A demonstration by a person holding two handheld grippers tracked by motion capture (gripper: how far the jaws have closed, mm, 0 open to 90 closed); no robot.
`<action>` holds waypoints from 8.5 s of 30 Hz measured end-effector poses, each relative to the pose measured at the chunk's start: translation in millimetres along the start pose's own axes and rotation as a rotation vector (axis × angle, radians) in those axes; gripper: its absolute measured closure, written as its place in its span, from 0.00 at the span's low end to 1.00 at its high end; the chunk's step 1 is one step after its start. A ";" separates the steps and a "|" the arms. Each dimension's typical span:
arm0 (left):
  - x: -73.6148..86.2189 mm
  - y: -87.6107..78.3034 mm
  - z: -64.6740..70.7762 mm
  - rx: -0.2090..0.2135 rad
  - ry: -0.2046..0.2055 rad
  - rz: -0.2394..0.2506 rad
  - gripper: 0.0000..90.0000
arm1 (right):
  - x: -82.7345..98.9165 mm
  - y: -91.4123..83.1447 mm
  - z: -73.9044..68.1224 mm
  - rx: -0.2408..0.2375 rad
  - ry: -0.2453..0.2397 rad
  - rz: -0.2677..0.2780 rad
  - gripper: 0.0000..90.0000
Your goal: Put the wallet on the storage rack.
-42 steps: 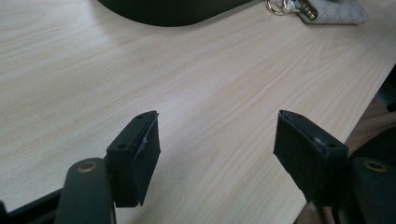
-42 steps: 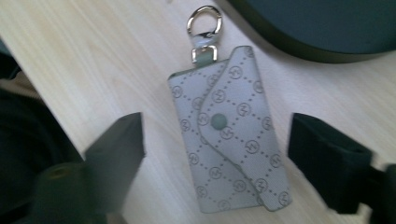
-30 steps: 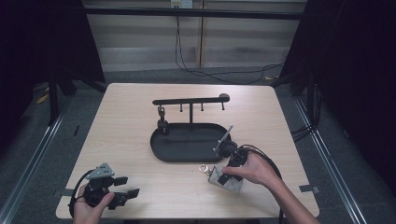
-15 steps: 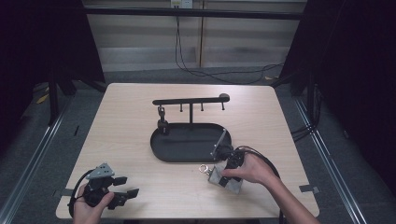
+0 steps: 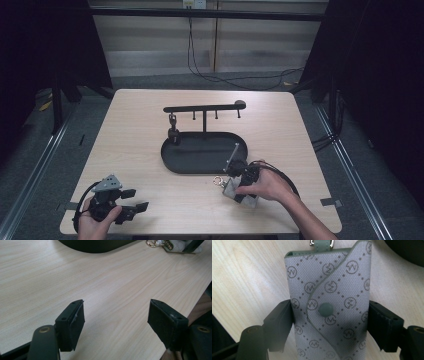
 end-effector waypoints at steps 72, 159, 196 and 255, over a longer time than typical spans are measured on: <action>-3.0 3.9 0.0 0.047 0.024 -0.023 0.19 | -8.2 -57.5 -8.3 0.013 -0.073 -0.060 0.37; -1.6 4.1 2.1 0.054 0.056 -0.043 0.19 | -20.1 -95.3 65.8 -0.046 0.437 0.328 0.37; -1.3 4.0 1.6 0.050 0.054 -0.044 0.19 | -36.3 -48.9 99.7 -0.199 0.646 0.560 0.37; -1.1 5.2 -1.7 0.031 -0.033 -0.037 0.22 | 10.3 -68.2 72.8 -0.011 0.459 0.654 0.32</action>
Point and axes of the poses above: each handheld gripper's, and its own axes: y roughly forward along the jaws, x roughly out of its underside, z roughly to its right, the point moved 1 cm from there along y, roughly forward along the jaws, and after that the axes turned 8 degrees about -x, right-handed, at the moved point
